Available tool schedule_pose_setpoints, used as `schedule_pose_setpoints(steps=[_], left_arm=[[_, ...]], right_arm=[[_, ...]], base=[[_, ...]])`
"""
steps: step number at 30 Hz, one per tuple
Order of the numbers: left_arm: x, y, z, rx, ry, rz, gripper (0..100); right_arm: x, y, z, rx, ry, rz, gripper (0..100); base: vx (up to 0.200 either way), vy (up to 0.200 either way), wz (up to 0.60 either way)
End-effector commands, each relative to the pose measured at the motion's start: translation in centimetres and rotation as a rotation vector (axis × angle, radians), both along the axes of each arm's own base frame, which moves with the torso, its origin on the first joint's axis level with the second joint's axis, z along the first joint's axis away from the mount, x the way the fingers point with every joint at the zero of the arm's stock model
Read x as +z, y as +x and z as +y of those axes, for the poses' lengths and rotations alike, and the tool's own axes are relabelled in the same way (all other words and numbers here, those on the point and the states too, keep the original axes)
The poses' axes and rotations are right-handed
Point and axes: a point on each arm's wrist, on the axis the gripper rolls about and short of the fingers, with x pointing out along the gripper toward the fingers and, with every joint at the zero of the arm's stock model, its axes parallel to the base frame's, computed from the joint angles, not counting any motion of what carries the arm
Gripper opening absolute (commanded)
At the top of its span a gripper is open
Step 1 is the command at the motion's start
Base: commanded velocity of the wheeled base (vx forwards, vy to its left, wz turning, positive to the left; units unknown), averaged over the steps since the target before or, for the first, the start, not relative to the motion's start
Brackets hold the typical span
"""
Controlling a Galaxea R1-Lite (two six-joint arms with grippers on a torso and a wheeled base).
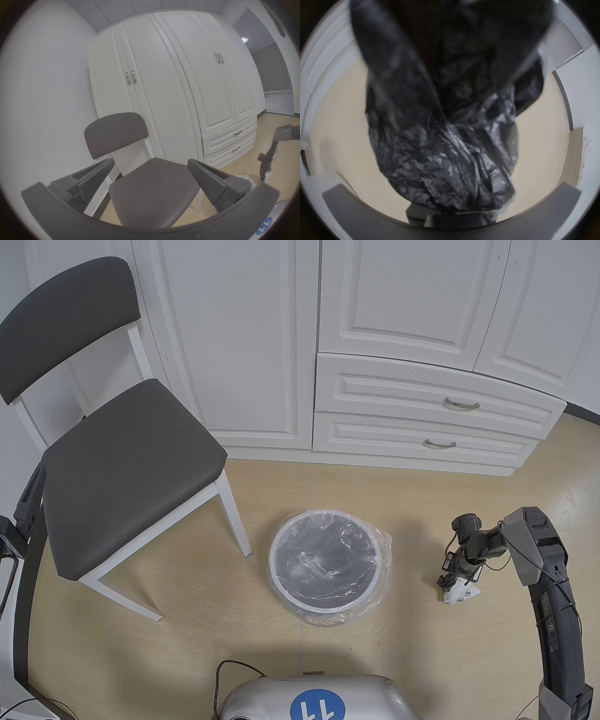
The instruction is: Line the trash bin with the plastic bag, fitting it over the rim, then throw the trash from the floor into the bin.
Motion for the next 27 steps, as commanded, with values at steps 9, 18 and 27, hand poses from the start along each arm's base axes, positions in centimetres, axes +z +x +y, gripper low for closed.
schedule_pose_setpoints(steps=[9,18,27], left_arm=[[0.2,0.0,-0.1,-0.006,-0.002,-0.006,100],[0.1,0.0,-0.1,-0.007,0.0,-0.005,100],[0.3,-0.1,0.0,-0.007,-0.002,-0.015,100]], right_arm=[[11.4,-3.4,1.7,0.124,0.12,-0.115,0],[14.9,-7.0,3.7,0.309,0.153,-0.261,0],[18.2,-11.0,6.2,0.481,0.074,-0.495,0]], base=[[0.0,0.0,0.0],[0.0,0.0,0.0],[0.0,0.0,0.0]])
